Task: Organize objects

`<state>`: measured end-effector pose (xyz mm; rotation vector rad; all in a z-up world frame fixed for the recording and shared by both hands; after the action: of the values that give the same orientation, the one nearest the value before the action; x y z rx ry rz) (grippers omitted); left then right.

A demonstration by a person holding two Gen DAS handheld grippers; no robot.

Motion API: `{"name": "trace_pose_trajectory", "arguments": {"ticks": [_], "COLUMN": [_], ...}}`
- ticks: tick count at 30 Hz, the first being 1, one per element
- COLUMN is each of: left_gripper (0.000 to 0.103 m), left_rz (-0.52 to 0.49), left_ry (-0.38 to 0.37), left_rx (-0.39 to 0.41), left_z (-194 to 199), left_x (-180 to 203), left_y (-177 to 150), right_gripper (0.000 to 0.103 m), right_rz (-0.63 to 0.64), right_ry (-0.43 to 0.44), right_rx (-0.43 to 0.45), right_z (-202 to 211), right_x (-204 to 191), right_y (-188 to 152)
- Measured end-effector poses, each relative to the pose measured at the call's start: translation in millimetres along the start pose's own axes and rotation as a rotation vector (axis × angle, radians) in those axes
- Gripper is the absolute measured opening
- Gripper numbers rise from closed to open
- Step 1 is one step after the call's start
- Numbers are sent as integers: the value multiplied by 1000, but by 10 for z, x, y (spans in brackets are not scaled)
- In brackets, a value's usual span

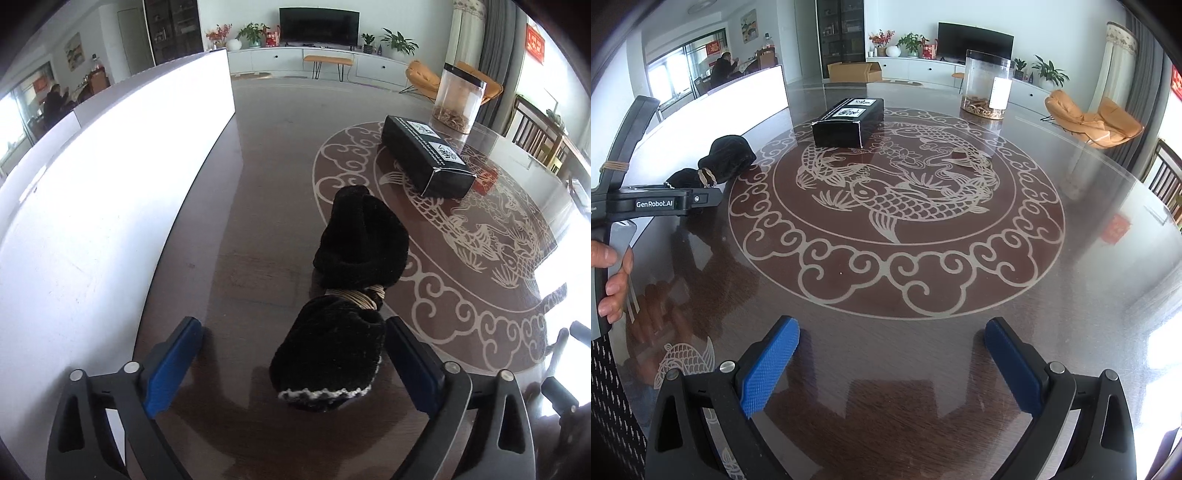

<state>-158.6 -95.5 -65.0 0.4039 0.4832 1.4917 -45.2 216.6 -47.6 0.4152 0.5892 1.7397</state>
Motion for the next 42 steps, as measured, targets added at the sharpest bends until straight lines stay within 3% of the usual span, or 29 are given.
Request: {"name": "trace_pose_trajectory", "arguments": {"ticks": [15, 42], "left_gripper": [103, 103], "left_rz": [-66, -66], "left_ry": [-43, -52], "left_rx": [6, 19], "left_z": [-3, 20], "left_x": [113, 110], "left_y": [-15, -42], "right_gripper": [101, 101], "right_rz": [0, 1], "right_ry": [0, 0], "right_rx": [-1, -2], "right_z": [3, 16], "right_x": [-3, -7], "right_y": [0, -4]}}
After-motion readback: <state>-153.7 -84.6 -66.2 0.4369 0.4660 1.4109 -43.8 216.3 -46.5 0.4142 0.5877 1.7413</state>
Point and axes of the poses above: each gripper's, at about its wrist camera, not at the fingertips, and z roughly against the way its jaws point, x to its right, y to its top, the point moved 4 cm from there along -z, roughly the way its jaws point, and after that the axes turned 3 degrees about y, right-handed, at the moved point
